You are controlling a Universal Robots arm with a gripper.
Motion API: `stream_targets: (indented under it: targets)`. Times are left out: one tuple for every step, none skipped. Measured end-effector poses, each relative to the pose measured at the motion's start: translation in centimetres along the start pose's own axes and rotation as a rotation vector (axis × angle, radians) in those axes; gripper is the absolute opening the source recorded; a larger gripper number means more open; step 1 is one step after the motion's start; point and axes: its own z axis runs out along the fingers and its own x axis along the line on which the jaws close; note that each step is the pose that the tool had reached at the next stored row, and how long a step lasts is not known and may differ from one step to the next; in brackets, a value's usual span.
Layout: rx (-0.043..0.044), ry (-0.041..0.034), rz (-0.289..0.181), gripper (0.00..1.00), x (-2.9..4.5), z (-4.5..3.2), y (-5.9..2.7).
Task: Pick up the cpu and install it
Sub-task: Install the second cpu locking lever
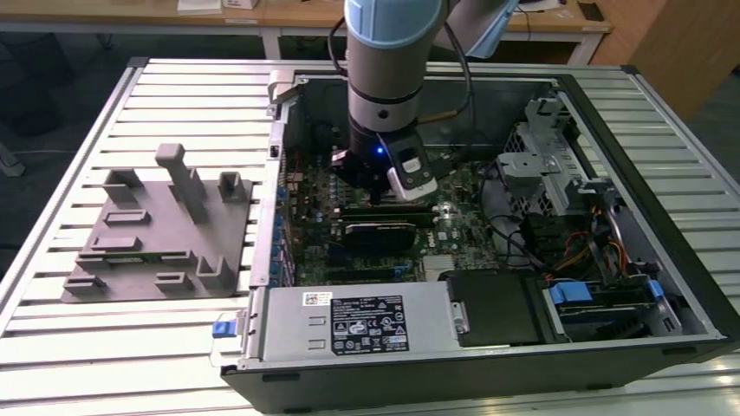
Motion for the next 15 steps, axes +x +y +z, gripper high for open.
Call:
stream_targets:
  targets:
    - [-0.0073, 0.0006, -0.001, 0.11, 0.06, 0.03, -0.06]
    - [-0.0132, 0.001, -0.001, 0.11, 0.12, 0.05, -0.14]
    - [-0.0176, 0.0016, -0.003, 0.11, 0.16, 0.07, -0.24]
    - [-0.0207, 0.0021, -0.005, 0.11, 0.17, 0.1, -0.32]
    - [-0.0224, 0.0026, -0.009, 0.11, 0.17, 0.13, -0.38]
    - [-0.0232, 0.0031, -0.014, 0.11, 0.17, 0.14, -0.41]
    - [-0.0241, 0.004, -0.025, 0.11, 0.16, 0.17, -0.43]
    - [-0.0245, 0.0046, -0.032, 0.11, 0.16, 0.17, -0.45]
    - [-0.0249, 0.0053, -0.039, 0.11, 0.16, 0.18, -0.46]
    - [-0.0255, 0.0059, -0.045, 0.11, 0.16, 0.18, -0.49]
    - [-0.0266, 0.0061, -0.05, 0.11, 0.17, 0.18, -0.52]
    - [-0.0281, 0.0062, -0.054, 0.11, 0.18, 0.18, -0.57]
    - [-0.0299, 0.0062, -0.058, 0.11, 0.2, 0.18, -0.62]
    - [-0.0319, 0.0064, -0.062, 0.11, 0.21, 0.18, -0.68]
    - [-0.0355, 0.0066, -0.065, 0.11, 0.22, 0.19, -0.72]
